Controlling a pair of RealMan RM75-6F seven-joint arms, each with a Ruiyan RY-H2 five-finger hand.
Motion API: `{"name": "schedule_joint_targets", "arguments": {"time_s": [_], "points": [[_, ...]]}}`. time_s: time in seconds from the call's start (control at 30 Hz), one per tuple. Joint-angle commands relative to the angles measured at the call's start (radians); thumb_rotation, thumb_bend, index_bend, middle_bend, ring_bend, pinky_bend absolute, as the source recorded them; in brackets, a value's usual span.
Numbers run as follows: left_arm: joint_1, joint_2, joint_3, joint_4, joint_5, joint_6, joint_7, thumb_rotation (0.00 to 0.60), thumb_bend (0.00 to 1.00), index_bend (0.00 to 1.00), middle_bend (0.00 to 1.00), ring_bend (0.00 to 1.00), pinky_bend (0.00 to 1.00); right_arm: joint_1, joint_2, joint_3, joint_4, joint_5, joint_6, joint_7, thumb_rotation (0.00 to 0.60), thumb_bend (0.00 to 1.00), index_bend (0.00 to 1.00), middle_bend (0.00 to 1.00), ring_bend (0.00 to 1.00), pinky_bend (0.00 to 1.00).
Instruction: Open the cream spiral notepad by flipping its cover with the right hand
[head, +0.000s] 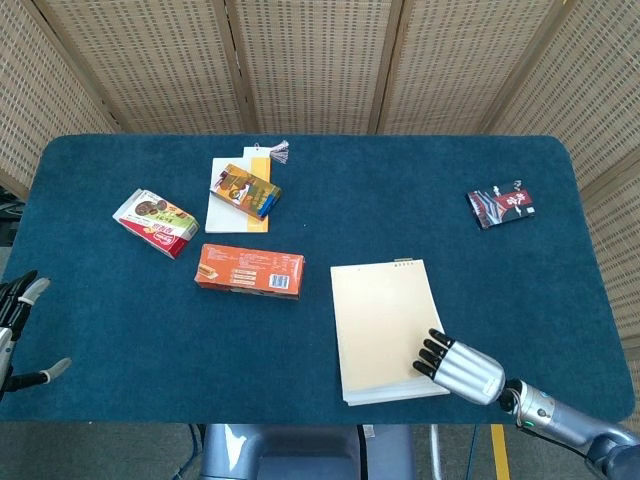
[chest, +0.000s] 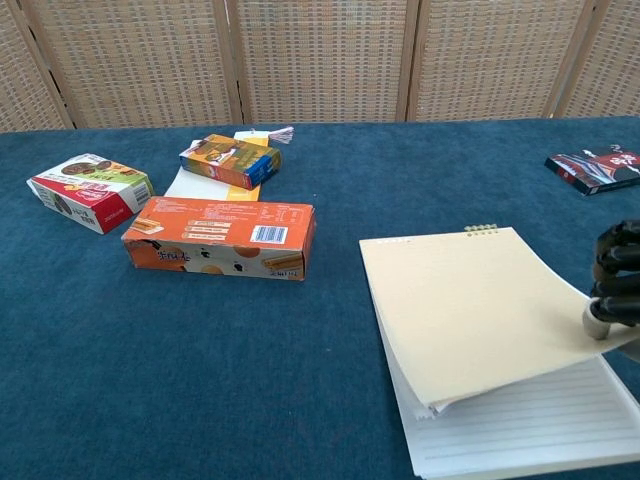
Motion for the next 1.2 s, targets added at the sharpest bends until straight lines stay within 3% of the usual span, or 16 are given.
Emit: {"name": "schedule_joint_targets", "arguments": {"time_s": [0.03, 0.6, 0.93, 1.2], "points": [[-0.001, 0.001, 0.0, -0.001, -0.002, -0.002, -0.001, 0.6, 0.0, 0.0, 0.0, 0.0, 0.0, -0.001, 0.027, -0.026, -0.029, -0.04, 0.015, -0.044, 0.6, 0.65, 0.63, 0.63, 0.49, 0.39], [-0.001, 0.0, 0.003, -0.003, 0.001, -0.001, 0.004, 0.6, 0.0, 0.0, 0.0, 0.0, 0.0, 0.011, 0.078, -0.103, -0.105, -0.217, 0.064, -0.204, 0.6, 0.66, 0.63, 0.63, 0.49, 0.39], [-0.002, 0.001, 0.004, -0.004, 0.001, -0.003, 0.003, 0.6, 0.0, 0.0, 0.0, 0.0, 0.0, 0.03, 0.121, -0.032, -0.202, -0.113, 0.053, -0.076, 0.6, 0.67, 0.64, 0.63, 0.49, 0.39], [-0.007, 0.005, 0.005, -0.005, -0.004, -0.015, -0.001, 0.6, 0.0, 0.0, 0.0, 0.0, 0.0, 0.069, 0.22, 0.104, -0.489, 0.171, -0.126, 0.189, 0.6, 0.67, 0.64, 0.64, 0.5, 0.4]]}}
